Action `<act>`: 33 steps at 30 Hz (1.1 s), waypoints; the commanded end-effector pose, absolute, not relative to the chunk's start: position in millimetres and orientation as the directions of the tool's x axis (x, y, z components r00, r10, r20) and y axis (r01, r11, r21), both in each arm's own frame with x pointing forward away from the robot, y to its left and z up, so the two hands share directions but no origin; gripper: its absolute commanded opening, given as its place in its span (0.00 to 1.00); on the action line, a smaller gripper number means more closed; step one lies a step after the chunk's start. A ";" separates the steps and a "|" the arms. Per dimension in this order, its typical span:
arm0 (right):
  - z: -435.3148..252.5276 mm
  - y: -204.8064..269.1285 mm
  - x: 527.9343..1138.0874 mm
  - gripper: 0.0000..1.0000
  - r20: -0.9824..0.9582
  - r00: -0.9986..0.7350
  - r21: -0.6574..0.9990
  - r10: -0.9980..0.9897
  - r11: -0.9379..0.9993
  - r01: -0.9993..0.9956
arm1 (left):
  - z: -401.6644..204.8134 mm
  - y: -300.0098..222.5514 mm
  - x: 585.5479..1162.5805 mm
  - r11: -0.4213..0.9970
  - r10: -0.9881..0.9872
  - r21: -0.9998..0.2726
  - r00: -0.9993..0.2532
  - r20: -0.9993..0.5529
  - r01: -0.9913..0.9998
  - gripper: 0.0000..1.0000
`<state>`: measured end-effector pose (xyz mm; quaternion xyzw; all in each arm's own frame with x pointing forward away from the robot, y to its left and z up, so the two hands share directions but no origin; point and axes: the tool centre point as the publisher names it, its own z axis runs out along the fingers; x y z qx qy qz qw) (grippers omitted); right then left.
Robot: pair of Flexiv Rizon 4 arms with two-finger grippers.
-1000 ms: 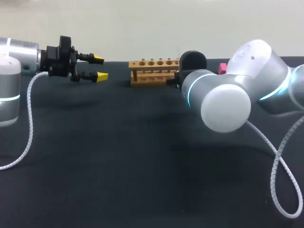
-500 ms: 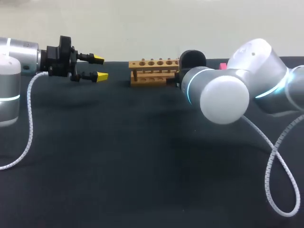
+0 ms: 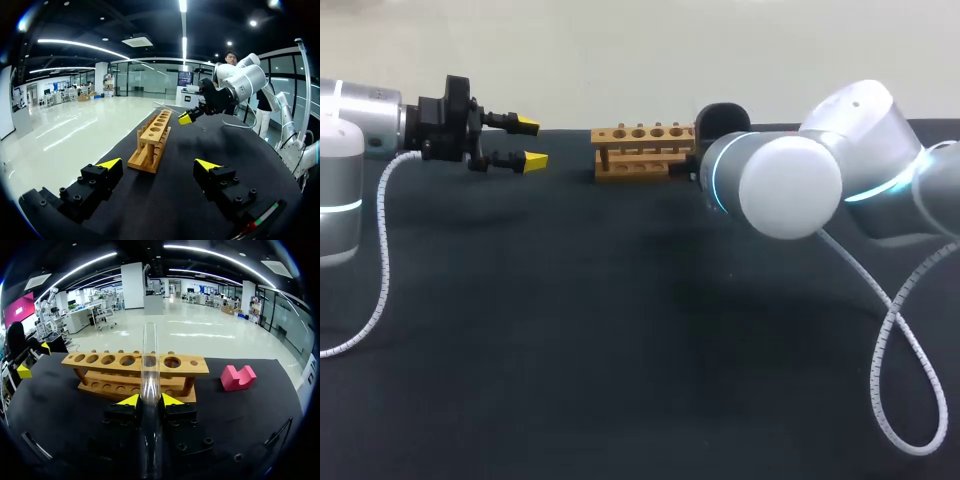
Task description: Grasp the test tube, adjust it, and insert it.
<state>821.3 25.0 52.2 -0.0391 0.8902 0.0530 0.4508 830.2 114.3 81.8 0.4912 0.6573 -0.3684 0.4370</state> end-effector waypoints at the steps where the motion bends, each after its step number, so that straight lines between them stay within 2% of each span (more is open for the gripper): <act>1: 50.1 26.4 825.8 0.00 -0.786 -0.618 0.056 -0.030 0.991 -0.120 | 80.9 114.4 829.0 0.249 0.321 -0.051 -0.132 -0.938 0.967 1.00; 33: 31.9 31.4 824.9 0.00 -0.641 -0.767 0.124 -0.036 0.981 -0.149 | 80.9 114.4 829.0 0.249 0.321 -0.051 -0.132 -0.938 0.967 1.00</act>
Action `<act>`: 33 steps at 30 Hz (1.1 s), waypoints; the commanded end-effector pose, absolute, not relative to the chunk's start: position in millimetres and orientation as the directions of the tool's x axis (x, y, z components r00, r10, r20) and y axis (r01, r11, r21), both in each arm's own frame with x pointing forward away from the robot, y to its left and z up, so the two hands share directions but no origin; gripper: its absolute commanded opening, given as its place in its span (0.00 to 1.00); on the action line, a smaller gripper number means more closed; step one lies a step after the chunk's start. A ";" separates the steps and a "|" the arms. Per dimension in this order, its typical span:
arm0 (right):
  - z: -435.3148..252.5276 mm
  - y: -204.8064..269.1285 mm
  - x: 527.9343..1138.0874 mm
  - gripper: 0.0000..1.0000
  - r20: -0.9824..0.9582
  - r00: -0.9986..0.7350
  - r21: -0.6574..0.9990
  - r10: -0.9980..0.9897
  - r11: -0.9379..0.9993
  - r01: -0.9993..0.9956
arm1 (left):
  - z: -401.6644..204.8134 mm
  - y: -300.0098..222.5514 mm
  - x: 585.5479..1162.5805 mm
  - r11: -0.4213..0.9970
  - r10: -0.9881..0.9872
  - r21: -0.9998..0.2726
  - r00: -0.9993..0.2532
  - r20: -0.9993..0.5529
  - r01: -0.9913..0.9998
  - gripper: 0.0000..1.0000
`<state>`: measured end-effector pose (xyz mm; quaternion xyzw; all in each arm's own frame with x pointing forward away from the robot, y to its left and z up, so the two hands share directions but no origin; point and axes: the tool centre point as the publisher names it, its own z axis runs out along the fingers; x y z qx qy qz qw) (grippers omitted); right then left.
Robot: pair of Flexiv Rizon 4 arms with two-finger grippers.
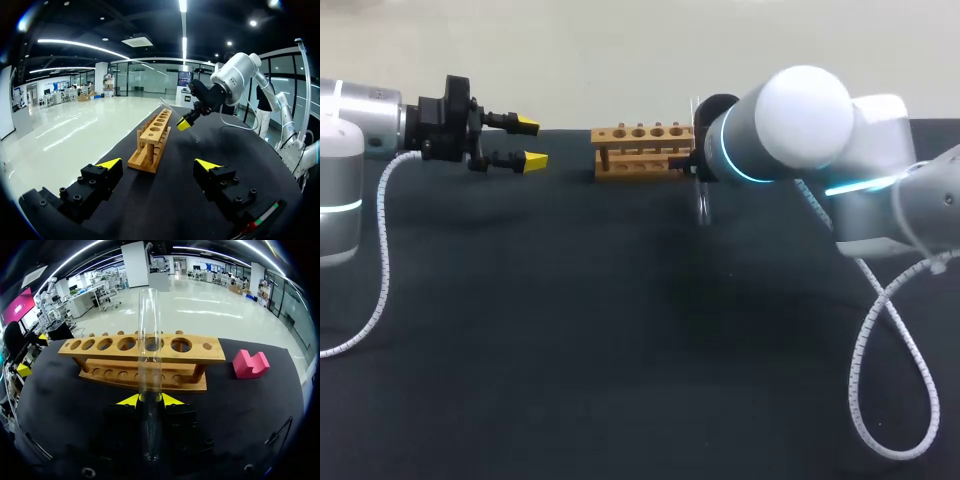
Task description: Grasp the test tube, adjust it, and insert it.
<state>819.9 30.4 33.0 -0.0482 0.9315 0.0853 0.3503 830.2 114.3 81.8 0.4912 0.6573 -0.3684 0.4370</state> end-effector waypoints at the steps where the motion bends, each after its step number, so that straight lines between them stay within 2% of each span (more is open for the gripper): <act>1: 31.5 31.2 825.1 0.00 -0.637 -0.770 0.126 -0.033 0.981 -0.147 | 80.9 114.4 829.0 0.249 0.321 -0.051 -0.132 -0.938 0.967 1.00; 20: 24.3 28.8 817.7 0.00 -0.616 -0.788 0.152 -0.002 0.981 -0.121 | 80.9 114.4 829.0 0.249 0.321 -0.051 -0.132 -0.938 0.967 1.00; 33: 50.7 23.0 804.4 0.00 -0.663 -0.746 0.164 0.056 0.984 -0.072 | 80.9 114.4 829.0 0.249 0.321 -0.051 -0.132 -0.938 0.967 1.00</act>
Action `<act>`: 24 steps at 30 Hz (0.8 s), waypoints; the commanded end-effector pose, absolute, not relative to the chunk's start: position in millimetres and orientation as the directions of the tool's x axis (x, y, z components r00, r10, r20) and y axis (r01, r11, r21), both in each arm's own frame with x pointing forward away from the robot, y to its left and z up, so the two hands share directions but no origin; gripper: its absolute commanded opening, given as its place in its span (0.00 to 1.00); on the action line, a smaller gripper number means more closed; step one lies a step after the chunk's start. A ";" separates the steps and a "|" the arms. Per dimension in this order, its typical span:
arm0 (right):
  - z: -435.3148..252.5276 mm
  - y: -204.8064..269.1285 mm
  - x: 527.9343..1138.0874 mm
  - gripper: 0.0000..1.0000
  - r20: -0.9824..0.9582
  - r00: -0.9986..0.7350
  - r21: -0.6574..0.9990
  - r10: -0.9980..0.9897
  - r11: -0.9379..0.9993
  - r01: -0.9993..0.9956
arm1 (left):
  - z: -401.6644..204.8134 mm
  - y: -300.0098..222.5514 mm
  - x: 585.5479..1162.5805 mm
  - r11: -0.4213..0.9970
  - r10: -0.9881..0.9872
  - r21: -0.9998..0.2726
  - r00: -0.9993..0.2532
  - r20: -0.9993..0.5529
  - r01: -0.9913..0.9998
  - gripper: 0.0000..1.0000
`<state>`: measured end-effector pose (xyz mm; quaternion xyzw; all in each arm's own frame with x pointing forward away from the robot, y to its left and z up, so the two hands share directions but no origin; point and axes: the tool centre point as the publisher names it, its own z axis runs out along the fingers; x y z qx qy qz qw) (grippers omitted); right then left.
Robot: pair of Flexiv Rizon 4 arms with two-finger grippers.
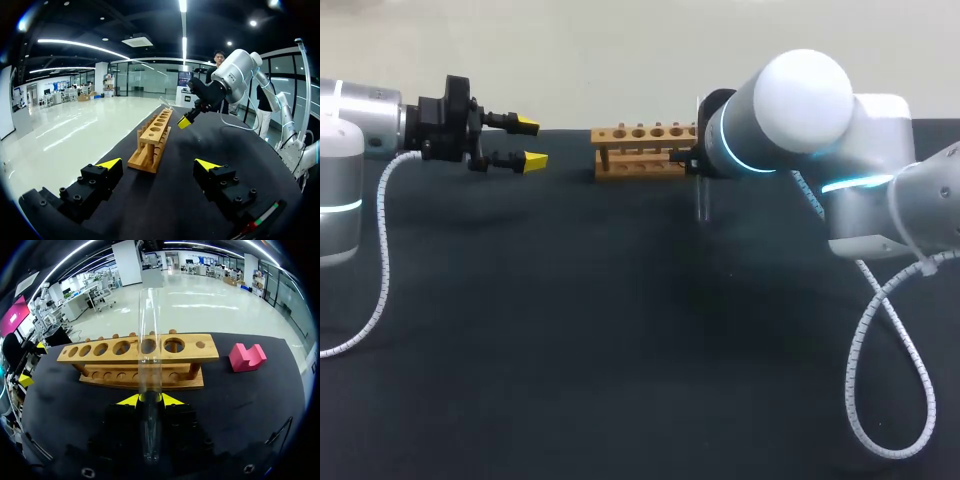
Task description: Grasp the test tube, adjust it, and insert it.
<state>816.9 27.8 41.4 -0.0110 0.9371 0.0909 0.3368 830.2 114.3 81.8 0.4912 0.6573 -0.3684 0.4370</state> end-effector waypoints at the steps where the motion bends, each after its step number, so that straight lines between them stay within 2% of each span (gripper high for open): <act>1: 54.0 22.7 803.3 0.00 -0.669 -0.741 0.166 0.059 0.984 -0.071 | 80.9 114.4 829.0 0.249 0.321 -0.051 -0.132 -0.938 0.967 1.00; 24: 109.9 13.0 788.9 0.00 -0.794 -0.588 0.211 0.154 0.977 -0.029 | 80.9 114.4 829.0 0.249 0.321 -0.051 -0.132 -0.938 0.967 1.00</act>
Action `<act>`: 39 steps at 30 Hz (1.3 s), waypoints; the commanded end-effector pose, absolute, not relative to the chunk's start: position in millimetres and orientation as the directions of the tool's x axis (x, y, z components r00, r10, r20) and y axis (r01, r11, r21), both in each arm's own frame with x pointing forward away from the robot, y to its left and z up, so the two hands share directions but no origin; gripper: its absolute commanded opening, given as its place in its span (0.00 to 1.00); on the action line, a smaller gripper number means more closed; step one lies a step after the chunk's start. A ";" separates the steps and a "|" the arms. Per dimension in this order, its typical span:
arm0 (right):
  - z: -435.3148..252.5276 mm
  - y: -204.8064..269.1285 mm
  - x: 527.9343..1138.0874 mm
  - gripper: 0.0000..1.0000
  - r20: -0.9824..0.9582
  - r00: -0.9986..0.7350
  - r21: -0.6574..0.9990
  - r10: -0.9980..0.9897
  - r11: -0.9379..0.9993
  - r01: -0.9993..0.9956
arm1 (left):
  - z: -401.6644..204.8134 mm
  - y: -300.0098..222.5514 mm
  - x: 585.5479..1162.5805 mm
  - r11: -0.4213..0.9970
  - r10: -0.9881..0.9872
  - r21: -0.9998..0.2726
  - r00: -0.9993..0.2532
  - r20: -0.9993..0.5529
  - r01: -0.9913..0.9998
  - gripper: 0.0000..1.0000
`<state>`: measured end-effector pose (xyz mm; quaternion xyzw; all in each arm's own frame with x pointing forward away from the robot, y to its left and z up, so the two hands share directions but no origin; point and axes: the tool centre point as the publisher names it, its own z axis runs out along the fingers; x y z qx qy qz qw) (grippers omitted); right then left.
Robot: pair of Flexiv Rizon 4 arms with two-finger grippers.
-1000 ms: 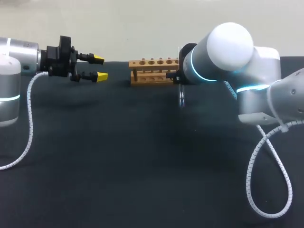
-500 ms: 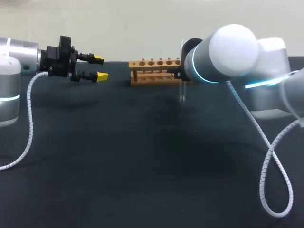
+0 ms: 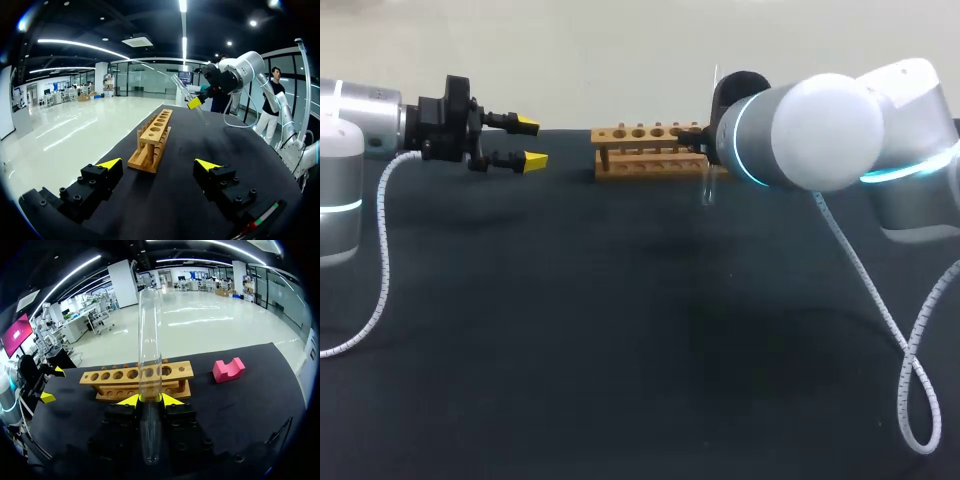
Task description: Grasp the test tube, adjust it, and insert it.
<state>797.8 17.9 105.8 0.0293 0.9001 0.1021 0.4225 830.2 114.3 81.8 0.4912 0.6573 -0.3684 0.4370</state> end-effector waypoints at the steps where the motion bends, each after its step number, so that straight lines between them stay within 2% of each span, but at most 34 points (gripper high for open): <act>1: 111.4 11.9 787.6 0.00 -0.799 -0.580 0.213 0.160 0.977 -0.025 | 80.9 114.4 829.0 0.249 0.321 -0.051 -0.132 -0.938 0.967 1.00; 21: 139.5 -12.3 757.9 0.00 -0.815 -0.539 0.240 0.213 0.971 0.021 | 80.9 114.4 829.0 0.249 0.321 -0.051 -0.132 -0.938 0.967 1.00; 39: 144.8 -15.2 754.8 0.00 -0.820 -0.514 0.299 0.251 0.954 -0.011 | 80.9 114.4 829.0 0.249 0.321 -0.051 -0.132 -0.938 0.967 1.00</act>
